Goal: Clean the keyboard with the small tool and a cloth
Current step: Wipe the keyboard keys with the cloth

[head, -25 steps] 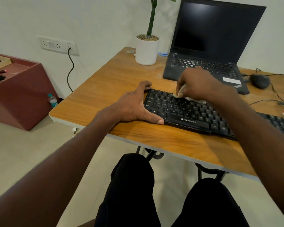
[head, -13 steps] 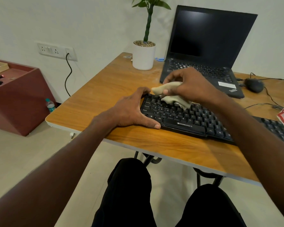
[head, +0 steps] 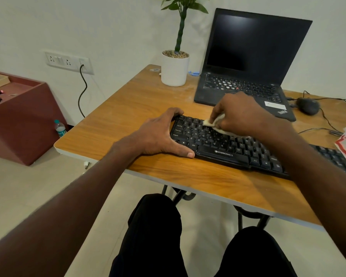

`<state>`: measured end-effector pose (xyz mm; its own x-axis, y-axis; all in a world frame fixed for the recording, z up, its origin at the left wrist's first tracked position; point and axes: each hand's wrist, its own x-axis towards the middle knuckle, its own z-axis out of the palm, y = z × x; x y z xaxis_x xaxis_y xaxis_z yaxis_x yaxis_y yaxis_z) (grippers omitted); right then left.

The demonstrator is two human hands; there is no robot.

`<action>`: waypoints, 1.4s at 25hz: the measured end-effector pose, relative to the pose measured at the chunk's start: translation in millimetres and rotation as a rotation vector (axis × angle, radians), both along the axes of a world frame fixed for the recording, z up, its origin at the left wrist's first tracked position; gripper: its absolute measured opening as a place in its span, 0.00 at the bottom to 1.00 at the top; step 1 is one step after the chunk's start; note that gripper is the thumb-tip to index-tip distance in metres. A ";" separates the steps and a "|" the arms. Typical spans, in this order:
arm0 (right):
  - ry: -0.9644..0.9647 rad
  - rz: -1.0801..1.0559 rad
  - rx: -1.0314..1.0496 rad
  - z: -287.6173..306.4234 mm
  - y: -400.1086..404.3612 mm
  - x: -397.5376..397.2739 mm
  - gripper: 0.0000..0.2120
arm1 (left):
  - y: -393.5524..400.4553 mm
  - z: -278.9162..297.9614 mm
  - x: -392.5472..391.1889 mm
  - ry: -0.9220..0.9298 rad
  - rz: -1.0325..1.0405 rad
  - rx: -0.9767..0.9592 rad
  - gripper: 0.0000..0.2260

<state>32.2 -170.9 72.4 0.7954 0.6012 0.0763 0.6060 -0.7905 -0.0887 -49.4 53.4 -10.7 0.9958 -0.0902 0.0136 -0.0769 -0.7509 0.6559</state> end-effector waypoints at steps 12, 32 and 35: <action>-0.024 0.012 0.026 -12.5 -2.5 -5.0 0.13 | -0.2 0.4 0.2 0.019 0.003 -0.013 0.55; -0.048 0.152 -0.112 11.1 -6.6 -7.9 0.14 | 1.7 -1.4 1.2 0.003 0.005 -0.028 0.53; -0.074 0.227 -0.090 -1.7 -4.0 -19.4 0.16 | 1.2 -1.7 0.8 0.000 0.011 -0.029 0.53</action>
